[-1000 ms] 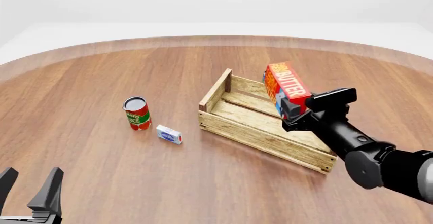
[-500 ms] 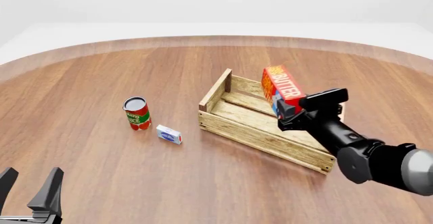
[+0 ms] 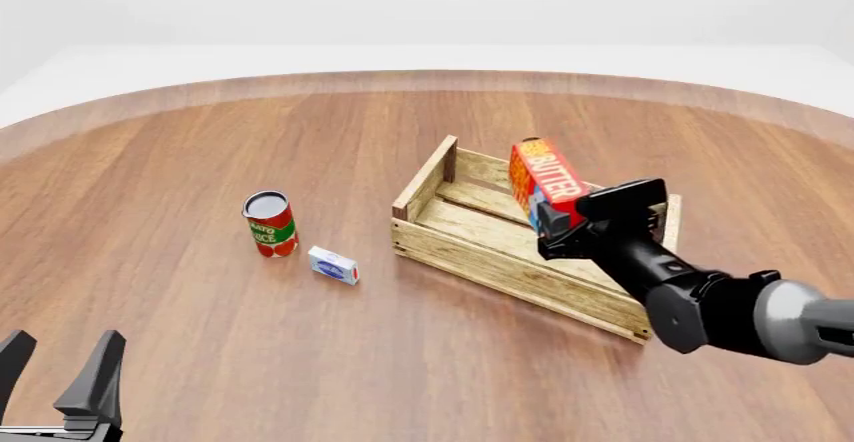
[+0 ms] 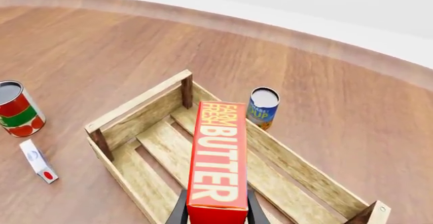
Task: Pick up the butter and put it in the tray.
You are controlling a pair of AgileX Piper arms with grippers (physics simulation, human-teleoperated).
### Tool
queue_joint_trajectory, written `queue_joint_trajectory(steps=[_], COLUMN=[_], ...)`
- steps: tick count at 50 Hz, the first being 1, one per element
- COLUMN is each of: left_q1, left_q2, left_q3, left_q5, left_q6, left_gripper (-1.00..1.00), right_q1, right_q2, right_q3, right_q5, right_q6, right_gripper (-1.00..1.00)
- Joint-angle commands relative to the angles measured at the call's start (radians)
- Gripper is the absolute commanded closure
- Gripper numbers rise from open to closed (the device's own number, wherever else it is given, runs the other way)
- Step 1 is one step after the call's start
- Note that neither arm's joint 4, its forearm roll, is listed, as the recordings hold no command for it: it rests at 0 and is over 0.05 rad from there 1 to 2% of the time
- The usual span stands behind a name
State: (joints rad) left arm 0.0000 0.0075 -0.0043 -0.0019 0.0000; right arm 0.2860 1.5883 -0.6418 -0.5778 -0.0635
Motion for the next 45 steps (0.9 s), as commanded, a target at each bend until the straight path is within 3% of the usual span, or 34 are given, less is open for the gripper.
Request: queue_joint_trajectory(steps=[1,45], left_q1=[0.0,0.0], left_q2=[0.0,0.0], left_q3=[0.0,0.0], left_q5=[0.0,0.0], left_q6=[0.0,0.0], left_gripper=[-1.0,-1.0], right_q1=[-0.006,-0.004], right_q2=[0.025,0.142], right_q3=[-0.03,-0.089], right_q5=[-0.015,-0.024], right_q6=[0.019,0.028], right_gripper=[1.0,1.0])
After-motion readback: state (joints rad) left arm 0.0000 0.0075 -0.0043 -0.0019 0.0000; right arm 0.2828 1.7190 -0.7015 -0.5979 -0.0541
